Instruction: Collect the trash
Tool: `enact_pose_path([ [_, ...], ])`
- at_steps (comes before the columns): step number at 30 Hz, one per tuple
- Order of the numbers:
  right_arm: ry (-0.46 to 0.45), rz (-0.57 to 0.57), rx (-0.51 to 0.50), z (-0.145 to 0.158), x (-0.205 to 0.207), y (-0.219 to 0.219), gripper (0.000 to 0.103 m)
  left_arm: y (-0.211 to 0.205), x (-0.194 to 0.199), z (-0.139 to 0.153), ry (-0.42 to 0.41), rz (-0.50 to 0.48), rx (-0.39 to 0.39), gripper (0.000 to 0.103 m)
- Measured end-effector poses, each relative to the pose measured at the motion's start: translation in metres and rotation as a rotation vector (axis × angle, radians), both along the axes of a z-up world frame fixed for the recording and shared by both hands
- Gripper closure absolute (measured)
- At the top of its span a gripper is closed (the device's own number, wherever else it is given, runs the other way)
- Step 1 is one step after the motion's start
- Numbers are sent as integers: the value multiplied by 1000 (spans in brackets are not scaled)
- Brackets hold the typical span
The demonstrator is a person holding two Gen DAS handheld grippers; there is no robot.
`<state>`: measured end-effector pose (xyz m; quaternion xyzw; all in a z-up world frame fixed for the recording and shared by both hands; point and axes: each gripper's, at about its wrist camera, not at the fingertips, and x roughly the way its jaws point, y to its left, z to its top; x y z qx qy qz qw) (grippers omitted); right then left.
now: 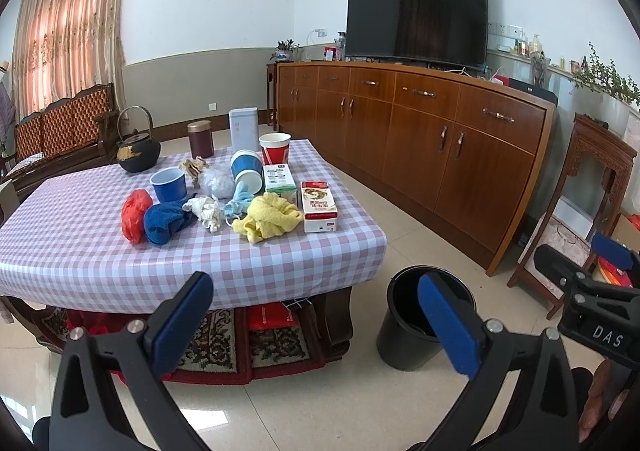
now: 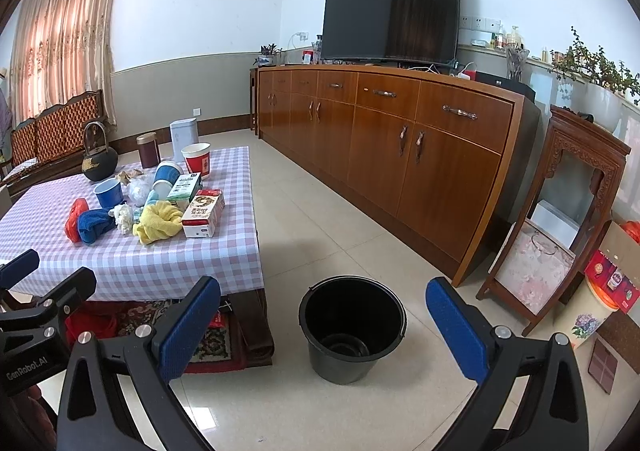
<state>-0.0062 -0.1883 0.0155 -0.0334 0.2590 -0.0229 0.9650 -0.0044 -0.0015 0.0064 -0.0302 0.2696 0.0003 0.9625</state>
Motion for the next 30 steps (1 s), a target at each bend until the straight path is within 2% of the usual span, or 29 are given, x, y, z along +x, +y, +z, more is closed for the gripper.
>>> enact_pose_path([
  [13,-3,8,-9,-2,4,4,0,13,3,-4,4,43,21,0],
  [21,-50,150,-4,-13,23,24,0,51,16,-14,32,119,35,0],
  [24,31,177,-12,-21,42,38,0,76,19,-18,22,152,4,0],
  [27,47,207,43,-25,56,47,0,92,27,-25,43,155,-15,0],
  [30,42,228,20,-29,73,67,0,99,36,-30,43,154,4,8],
])
